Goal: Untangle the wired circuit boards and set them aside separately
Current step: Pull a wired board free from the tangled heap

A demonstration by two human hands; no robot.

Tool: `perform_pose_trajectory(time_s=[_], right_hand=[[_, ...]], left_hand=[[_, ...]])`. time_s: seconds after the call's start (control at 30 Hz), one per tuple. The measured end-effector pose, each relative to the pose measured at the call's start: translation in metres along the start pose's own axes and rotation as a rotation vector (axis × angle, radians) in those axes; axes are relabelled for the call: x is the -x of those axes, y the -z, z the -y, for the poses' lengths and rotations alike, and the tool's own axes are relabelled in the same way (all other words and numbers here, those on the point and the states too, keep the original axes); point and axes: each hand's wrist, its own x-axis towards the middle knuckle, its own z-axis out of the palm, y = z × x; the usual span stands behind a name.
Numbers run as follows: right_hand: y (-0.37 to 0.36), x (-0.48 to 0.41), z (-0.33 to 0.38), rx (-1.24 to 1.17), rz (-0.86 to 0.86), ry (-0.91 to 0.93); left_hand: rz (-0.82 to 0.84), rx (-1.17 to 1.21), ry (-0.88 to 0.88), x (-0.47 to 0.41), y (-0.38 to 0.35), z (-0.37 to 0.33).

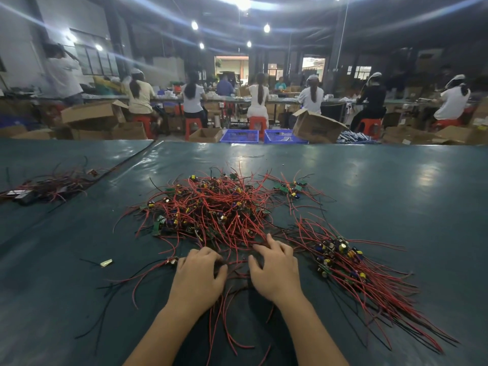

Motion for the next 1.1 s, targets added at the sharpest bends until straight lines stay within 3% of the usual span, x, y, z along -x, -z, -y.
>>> perform_pose_trajectory(time_s=[0.13,0.33,0.4,0.47,0.57,0.67,0.9,1.1], right_hand=[[-0.001,-0.002,-0.001,0.037,-0.060,-0.018],[0.005,0.008,0.011,-0.154,-0.418,0.128],[0.007,0.014,0.019,-0.195,-0.514,0.212],[0.008,0.022,0.026,-0.227,-0.608,0.294],[0.010,0.032,0.037,-0.254,-0.719,0.406],[0.009,0.042,0.047,-0.273,-0.776,0.561],[0.007,0.053,0.054,-0.457,-0.699,0.801],[0.015,0.061,0.054,-1.045,-0.307,0.602]], left_hand=[[-0.038,0.029,0.006,0.000,0.001,-0.001],[-0.102,0.170,-0.015,0.000,-0.001,-0.002],[-0.140,0.379,0.023,-0.001,0.002,-0.007],[-0.122,0.695,0.170,-0.004,0.008,-0.013],[-0.021,1.194,0.419,-0.006,0.016,-0.022],[0.108,1.505,0.550,-0.007,0.024,-0.027],[0.263,1.805,0.608,-0.008,0.030,-0.031],[0.245,1.889,0.476,-0.006,0.042,-0.030]])
